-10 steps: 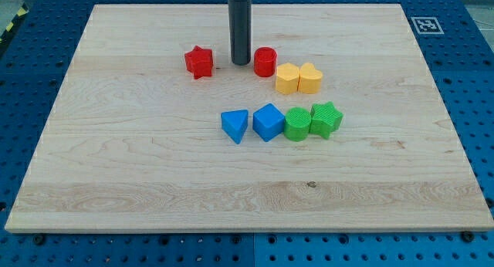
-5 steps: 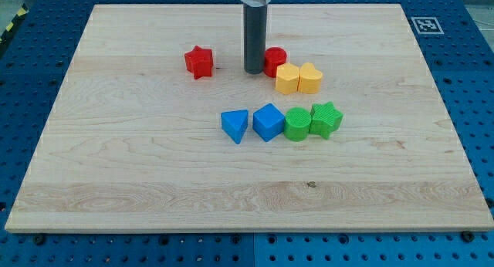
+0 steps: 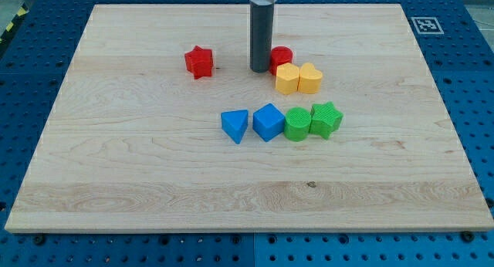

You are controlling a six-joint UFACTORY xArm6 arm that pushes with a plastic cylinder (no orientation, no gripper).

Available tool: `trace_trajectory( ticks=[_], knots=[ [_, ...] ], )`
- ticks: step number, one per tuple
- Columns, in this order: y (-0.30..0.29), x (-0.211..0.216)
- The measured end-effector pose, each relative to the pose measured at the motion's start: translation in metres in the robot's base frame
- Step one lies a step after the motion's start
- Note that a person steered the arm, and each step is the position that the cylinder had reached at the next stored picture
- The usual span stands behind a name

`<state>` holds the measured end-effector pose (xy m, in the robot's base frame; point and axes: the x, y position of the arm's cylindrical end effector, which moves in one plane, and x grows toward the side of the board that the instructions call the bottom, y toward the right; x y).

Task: Push the red circle above the yellow hexagon

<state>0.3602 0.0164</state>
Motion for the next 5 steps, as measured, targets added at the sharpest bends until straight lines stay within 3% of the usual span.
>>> trace_trajectory(
  ticks=[5],
  knots=[
    [0.018, -0.017]
  ],
)
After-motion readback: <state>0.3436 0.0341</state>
